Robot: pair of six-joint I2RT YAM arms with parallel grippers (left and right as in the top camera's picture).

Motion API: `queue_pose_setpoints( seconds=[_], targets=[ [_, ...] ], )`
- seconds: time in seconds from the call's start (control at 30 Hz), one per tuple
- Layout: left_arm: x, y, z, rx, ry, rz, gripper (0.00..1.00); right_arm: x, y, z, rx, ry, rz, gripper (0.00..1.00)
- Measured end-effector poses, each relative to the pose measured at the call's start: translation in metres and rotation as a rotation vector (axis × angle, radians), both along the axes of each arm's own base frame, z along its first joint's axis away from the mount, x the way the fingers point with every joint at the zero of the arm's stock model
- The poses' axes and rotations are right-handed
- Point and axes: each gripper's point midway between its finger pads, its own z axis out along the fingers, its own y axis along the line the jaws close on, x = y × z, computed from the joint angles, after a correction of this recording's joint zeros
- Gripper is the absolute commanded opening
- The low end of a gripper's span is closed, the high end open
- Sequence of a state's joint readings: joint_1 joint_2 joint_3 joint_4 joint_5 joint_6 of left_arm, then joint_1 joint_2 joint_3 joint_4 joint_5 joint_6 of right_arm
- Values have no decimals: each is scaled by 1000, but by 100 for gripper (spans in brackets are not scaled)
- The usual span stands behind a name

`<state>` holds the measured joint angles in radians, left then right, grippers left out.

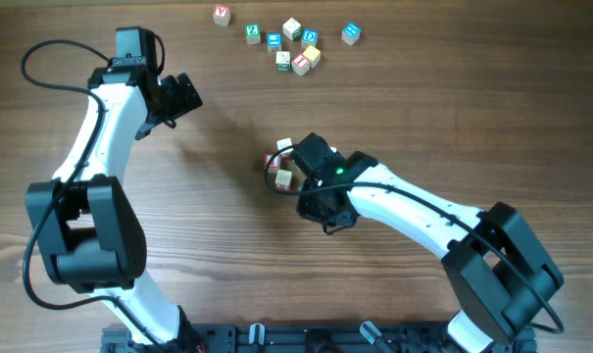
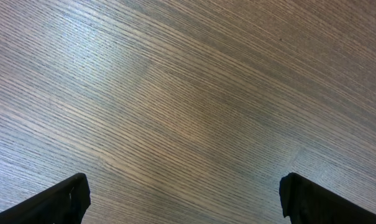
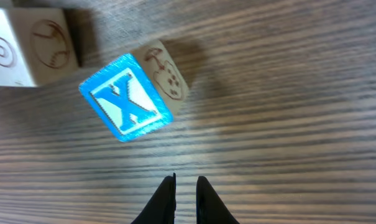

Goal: Form a circle

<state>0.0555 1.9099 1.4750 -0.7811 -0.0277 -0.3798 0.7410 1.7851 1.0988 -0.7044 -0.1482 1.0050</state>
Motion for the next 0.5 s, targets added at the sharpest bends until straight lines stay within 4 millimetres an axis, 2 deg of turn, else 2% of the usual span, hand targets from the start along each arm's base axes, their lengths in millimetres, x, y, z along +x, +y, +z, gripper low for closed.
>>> queue_pose_setpoints(
  seconds=[0.23,0.4,0.5],
  targets=[
    [0,0,0,0,0,0,100,5,4,0,17,-20,-16,7],
    [0,0,0,0,0,0,100,-4,-3,-14,10,5,-50,7],
    [0,0,0,0,0,0,100,2,2,-13,34,-20,-55,7]
  ],
)
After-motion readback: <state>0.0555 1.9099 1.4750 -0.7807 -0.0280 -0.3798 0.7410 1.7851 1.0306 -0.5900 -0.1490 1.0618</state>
